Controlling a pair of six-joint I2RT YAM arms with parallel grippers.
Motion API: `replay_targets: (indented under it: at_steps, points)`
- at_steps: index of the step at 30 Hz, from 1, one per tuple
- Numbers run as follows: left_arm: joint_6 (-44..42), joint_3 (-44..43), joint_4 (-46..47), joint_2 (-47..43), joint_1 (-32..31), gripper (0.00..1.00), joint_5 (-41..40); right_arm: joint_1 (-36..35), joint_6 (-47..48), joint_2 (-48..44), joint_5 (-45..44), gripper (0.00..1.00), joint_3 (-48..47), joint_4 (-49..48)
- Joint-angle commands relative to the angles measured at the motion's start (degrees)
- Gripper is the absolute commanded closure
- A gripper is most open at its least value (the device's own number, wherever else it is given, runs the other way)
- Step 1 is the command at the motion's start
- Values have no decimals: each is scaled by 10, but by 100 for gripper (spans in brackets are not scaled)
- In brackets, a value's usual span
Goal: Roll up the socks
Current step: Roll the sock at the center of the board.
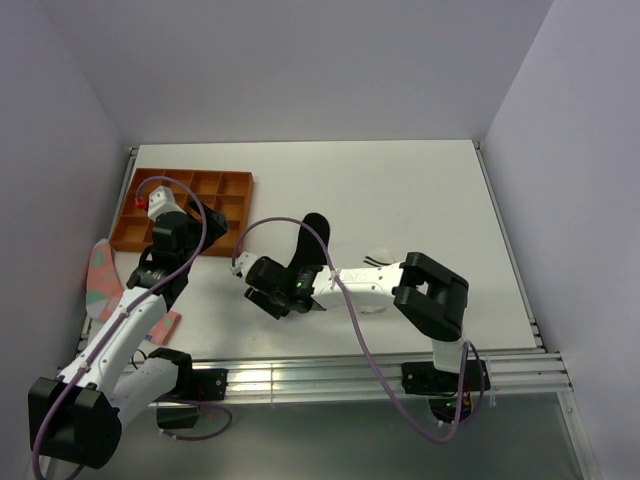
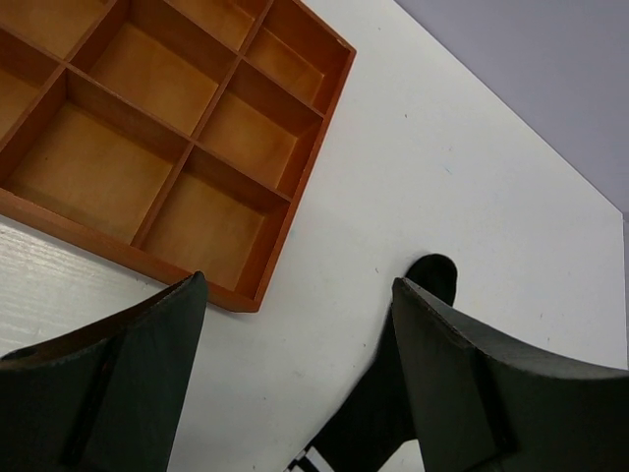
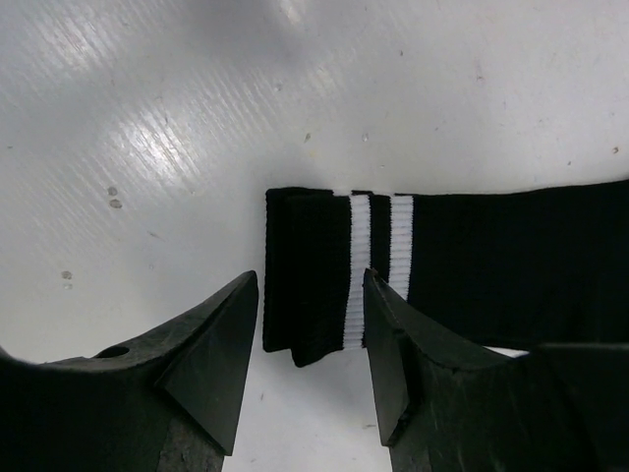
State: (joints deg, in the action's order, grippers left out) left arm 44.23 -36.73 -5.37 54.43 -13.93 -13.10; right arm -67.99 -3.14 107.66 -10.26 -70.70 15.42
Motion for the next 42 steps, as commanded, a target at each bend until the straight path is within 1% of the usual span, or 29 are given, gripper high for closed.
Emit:
replay_targets:
  at_steps: [1, 15, 42]
  points:
    - [0, -1, 26, -6, 7, 18, 13, 1, -4, 16, -15, 45, -13, 0]
    - [-3, 8, 18, -13, 18, 19, 22, 0, -5, 33, -17, 45, -19, 14]
    - [7, 20, 29, -5, 19, 20, 34, -10, -12, -1, -55, 45, -23, 40]
